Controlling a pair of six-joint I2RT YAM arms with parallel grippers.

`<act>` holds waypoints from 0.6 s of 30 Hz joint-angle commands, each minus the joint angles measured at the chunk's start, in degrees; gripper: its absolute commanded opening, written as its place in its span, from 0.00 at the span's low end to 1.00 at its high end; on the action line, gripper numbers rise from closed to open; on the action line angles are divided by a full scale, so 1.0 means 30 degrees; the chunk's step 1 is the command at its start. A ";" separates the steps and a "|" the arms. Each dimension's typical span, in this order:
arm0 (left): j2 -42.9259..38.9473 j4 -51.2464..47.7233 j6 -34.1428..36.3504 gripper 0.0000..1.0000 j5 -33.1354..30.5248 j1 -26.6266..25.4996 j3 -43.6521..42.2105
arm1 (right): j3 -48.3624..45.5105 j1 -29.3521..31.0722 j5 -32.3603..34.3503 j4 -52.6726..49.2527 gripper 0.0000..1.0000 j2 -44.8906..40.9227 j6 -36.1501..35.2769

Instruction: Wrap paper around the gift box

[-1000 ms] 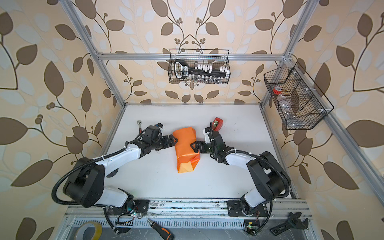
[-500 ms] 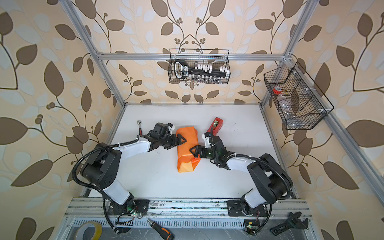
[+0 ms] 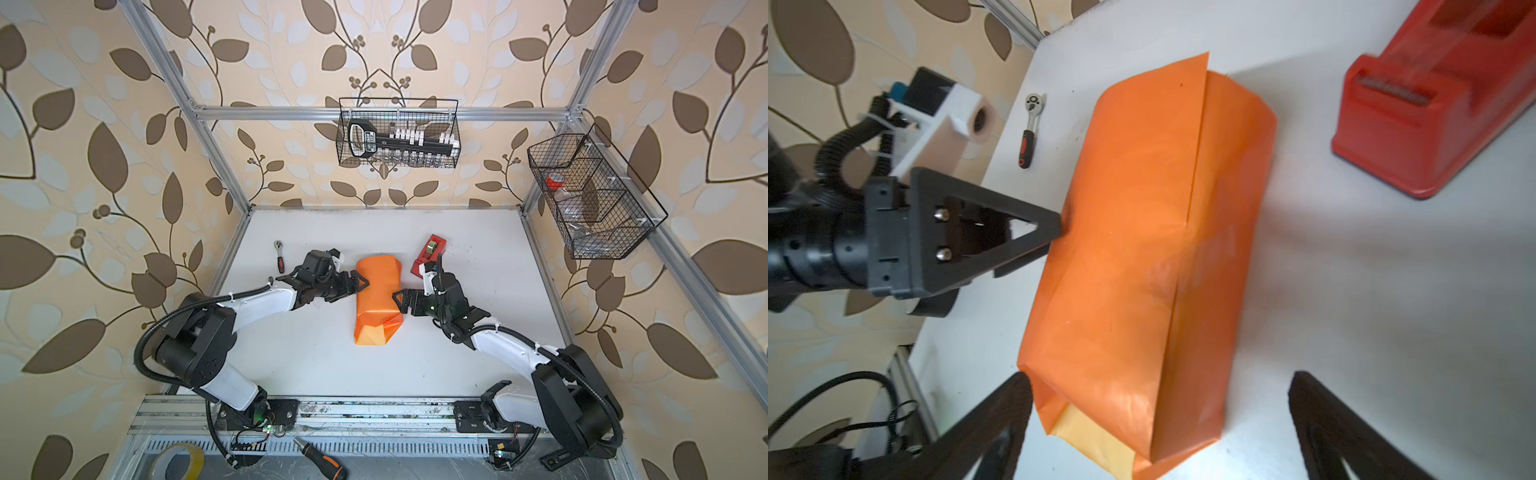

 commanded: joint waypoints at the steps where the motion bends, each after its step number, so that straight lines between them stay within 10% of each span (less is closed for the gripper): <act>1: -0.3030 -0.0453 -0.0011 0.82 -0.2273 0.0479 -0.1181 | 0.1480 0.0193 0.1784 -0.2943 0.97 -0.0692 -0.2496; 18: -0.6799 -0.1894 0.1427 0.28 -0.0310 -0.1123 -0.5597 | 0.6963 0.3437 0.2134 -0.4128 0.61 0.5136 -0.5953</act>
